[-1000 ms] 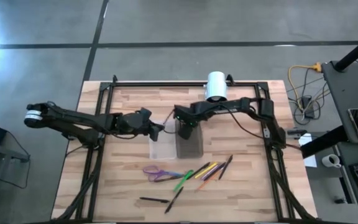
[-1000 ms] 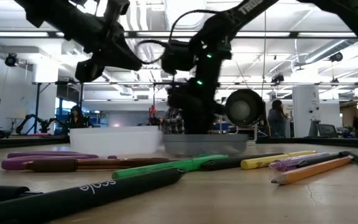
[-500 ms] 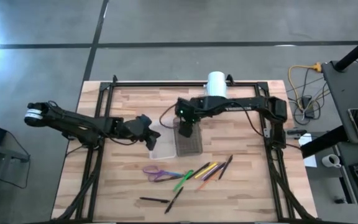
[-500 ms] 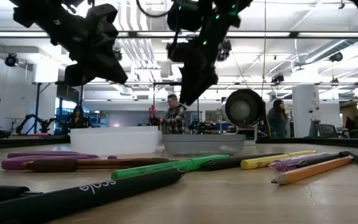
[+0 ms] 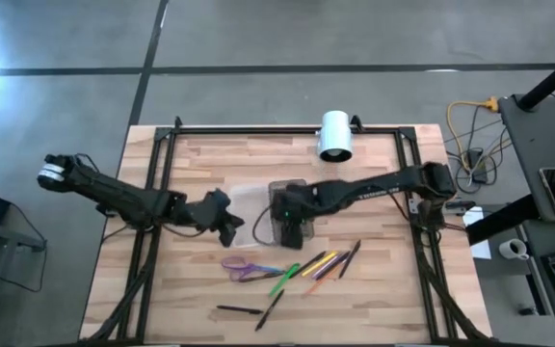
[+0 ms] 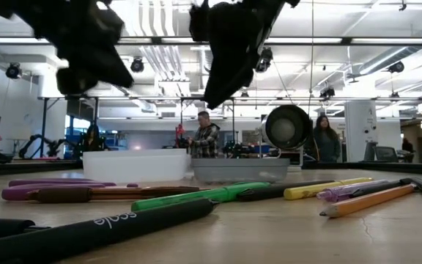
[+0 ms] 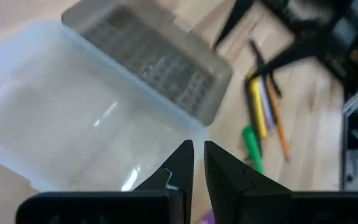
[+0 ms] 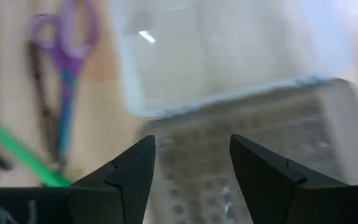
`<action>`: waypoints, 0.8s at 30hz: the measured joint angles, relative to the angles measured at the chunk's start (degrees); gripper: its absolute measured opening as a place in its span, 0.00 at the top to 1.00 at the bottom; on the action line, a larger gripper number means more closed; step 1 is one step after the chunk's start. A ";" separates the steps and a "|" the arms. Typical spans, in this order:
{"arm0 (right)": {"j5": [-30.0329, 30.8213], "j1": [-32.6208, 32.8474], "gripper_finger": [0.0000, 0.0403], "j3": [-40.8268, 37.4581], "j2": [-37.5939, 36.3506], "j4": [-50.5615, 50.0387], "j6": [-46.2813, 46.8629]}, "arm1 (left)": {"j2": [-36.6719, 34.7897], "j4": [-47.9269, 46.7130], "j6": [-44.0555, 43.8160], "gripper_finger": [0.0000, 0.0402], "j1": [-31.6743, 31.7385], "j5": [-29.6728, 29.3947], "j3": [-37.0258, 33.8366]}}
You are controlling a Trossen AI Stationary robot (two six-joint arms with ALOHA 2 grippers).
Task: Pick & place school supplies into a supply box
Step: Put the purple scissors into the black supply box
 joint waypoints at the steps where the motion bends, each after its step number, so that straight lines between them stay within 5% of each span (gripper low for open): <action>1: -0.02 0.98 0.50 0.00 0.41 0.84 0.44 | -0.42 0.28 -0.54 0.94 -2.43 -3.73 0.00; 6: -0.03 3.86 0.50 0.28 2.14 3.77 7.54 | -3.34 0.17 -1.30 0.94 -11.50 -18.31 -0.02; 14: -3.34 3.71 0.50 3.22 7.97 11.33 13.45 | -8.90 -1.97 -1.87 0.94 -15.92 -18.94 -1.11; 24: -4.92 5.42 0.50 17.43 22.29 11.18 17.12 | -17.14 -2.04 -1.33 0.94 -20.73 -18.73 -6.31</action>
